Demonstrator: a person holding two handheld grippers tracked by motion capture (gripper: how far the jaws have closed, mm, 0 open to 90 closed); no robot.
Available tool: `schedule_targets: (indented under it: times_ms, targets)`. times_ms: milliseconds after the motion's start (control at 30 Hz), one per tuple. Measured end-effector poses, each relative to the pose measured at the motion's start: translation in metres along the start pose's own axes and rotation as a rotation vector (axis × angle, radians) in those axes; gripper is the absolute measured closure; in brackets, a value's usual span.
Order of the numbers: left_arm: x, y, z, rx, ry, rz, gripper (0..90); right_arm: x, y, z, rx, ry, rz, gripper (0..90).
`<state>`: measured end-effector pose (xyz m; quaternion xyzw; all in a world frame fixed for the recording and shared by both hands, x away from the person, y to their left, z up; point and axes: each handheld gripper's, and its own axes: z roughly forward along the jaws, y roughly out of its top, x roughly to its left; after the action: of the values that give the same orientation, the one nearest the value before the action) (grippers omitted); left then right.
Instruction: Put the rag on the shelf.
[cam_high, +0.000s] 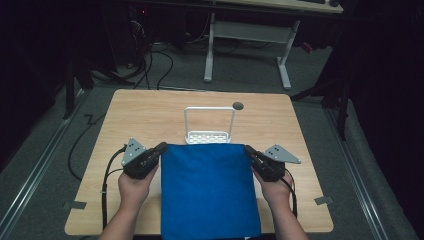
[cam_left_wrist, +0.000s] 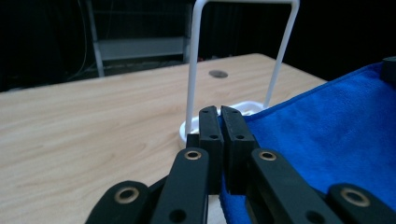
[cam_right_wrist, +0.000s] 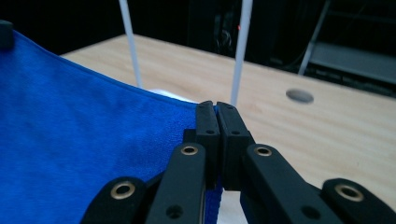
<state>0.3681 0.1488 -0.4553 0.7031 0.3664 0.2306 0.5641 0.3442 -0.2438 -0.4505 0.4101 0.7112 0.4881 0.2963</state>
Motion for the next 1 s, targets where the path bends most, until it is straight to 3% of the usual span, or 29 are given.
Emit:
schedule_targets:
  times_ms: [33, 300, 733, 1000]
  targets:
    - [-0.002, 0.006, -0.004, -0.021, -0.002, 0.006, 88.2, 0.005, 0.008, -0.006, -0.032, 0.001, -0.014, 89.0]
    - [-0.007, 0.026, -0.018, -0.091, -0.002, 0.049, 88.2, 0.015, 0.027, -0.018, -0.108, -0.016, -0.060, 89.0]
    - [-0.006, 0.067, -0.029, -0.169, 0.033, 0.064, 88.4, 0.011, 0.065, -0.035, -0.220, -0.034, -0.091, 89.0]
    - [-0.011, 0.102, -0.036, -0.218, 0.038, 0.109, 88.5, 0.011, 0.090, -0.045, -0.276, -0.041, -0.110, 89.0]
